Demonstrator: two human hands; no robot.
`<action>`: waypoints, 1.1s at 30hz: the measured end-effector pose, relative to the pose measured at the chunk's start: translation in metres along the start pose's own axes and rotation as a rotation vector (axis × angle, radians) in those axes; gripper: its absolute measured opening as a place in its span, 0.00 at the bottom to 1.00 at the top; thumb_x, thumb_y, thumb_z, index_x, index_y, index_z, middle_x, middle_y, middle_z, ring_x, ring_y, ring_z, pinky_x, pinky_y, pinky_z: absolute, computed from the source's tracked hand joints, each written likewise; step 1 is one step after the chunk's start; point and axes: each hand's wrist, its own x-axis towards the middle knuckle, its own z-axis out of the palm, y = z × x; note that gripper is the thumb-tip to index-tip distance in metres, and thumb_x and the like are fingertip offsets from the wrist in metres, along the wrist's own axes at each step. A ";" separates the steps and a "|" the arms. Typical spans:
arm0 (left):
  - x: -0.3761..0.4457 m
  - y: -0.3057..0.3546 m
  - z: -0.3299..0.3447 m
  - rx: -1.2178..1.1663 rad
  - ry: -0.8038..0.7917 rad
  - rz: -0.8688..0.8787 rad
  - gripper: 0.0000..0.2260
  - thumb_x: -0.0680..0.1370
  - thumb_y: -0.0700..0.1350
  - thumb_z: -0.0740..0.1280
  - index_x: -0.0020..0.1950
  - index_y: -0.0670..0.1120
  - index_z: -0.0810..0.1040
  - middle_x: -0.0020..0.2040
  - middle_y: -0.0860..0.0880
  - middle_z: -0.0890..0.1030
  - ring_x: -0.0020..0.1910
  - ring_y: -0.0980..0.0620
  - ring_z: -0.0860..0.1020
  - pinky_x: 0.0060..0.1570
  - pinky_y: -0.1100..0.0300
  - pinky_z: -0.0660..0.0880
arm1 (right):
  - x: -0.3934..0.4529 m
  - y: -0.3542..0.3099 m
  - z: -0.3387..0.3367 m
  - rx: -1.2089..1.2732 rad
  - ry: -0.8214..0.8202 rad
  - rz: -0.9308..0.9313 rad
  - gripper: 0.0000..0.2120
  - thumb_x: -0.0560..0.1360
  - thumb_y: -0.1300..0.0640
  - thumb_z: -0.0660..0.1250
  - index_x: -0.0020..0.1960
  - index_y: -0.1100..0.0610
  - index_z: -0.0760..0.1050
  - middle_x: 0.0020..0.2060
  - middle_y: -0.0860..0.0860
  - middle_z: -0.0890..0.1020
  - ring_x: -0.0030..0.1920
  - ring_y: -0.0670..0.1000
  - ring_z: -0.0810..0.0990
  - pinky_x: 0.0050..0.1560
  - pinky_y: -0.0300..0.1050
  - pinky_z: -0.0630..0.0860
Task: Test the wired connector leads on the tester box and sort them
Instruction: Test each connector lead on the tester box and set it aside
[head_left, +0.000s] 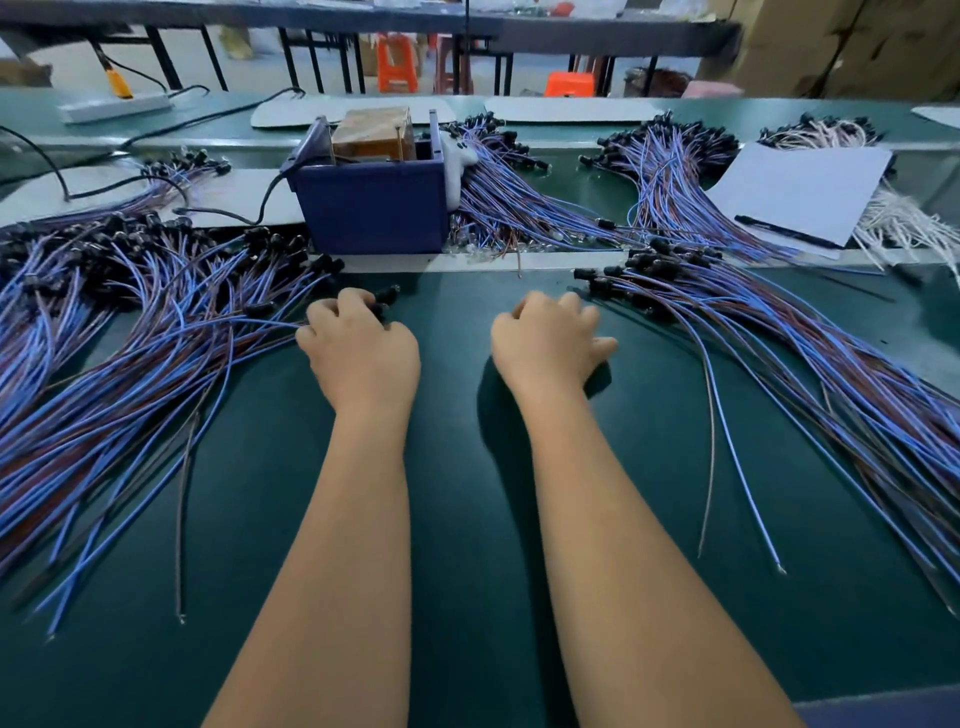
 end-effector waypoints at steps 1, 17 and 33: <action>0.001 0.001 0.000 0.062 -0.009 -0.003 0.17 0.77 0.41 0.61 0.67 0.46 0.70 0.69 0.42 0.67 0.65 0.39 0.63 0.58 0.52 0.62 | 0.005 0.008 -0.005 -0.015 0.035 0.055 0.17 0.76 0.51 0.57 0.61 0.53 0.76 0.64 0.57 0.71 0.65 0.58 0.65 0.62 0.59 0.59; -0.004 0.005 0.011 0.294 -0.066 0.088 0.21 0.77 0.40 0.59 0.71 0.47 0.68 0.74 0.43 0.64 0.72 0.40 0.58 0.66 0.47 0.58 | 0.031 0.053 -0.031 0.032 0.321 0.296 0.13 0.75 0.52 0.59 0.55 0.50 0.79 0.63 0.58 0.69 0.64 0.60 0.64 0.65 0.58 0.57; 0.001 -0.005 0.006 -0.112 0.018 0.208 0.21 0.71 0.33 0.61 0.57 0.52 0.82 0.52 0.52 0.84 0.55 0.49 0.78 0.48 0.62 0.70 | -0.011 -0.018 0.025 0.039 -0.144 -0.650 0.15 0.78 0.55 0.62 0.64 0.49 0.75 0.59 0.50 0.77 0.62 0.55 0.70 0.58 0.50 0.64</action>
